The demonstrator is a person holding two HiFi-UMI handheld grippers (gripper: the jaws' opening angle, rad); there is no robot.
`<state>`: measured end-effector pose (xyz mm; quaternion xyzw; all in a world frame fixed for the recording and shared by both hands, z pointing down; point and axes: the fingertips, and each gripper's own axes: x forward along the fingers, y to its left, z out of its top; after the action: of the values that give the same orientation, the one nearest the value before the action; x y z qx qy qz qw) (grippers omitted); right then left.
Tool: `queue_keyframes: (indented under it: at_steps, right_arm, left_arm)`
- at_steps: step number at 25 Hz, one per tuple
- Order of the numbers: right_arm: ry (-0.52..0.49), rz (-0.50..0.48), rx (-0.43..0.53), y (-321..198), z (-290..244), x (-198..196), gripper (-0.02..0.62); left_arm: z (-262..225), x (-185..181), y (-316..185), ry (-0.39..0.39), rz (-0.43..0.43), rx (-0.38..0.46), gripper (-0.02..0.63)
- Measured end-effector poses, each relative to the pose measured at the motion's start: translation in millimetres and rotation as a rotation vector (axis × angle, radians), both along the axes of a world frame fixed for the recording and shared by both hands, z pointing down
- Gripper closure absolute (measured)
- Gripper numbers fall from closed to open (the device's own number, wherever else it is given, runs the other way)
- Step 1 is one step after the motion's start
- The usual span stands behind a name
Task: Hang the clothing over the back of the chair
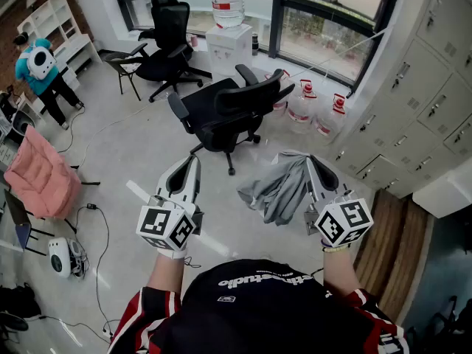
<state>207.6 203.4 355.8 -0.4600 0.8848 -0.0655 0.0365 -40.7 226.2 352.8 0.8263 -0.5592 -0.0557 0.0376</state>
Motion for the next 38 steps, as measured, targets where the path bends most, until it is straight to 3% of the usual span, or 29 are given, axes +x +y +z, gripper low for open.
queue_keyframes:
  at_steps: [20,38]
  right_arm:
    - [-0.018,0.004,-0.003,3.3,1.0,-5.8,0.58]
    - [-0.014,0.037,0.009,-0.4,-2.0,-35.4,0.58]
  left_arm:
    - [0.4,-5.6,4.1,0.009,0.006,-0.002,0.581]
    - [1.7,-46.1,3.3,0.022,0.012,0.006,0.581]
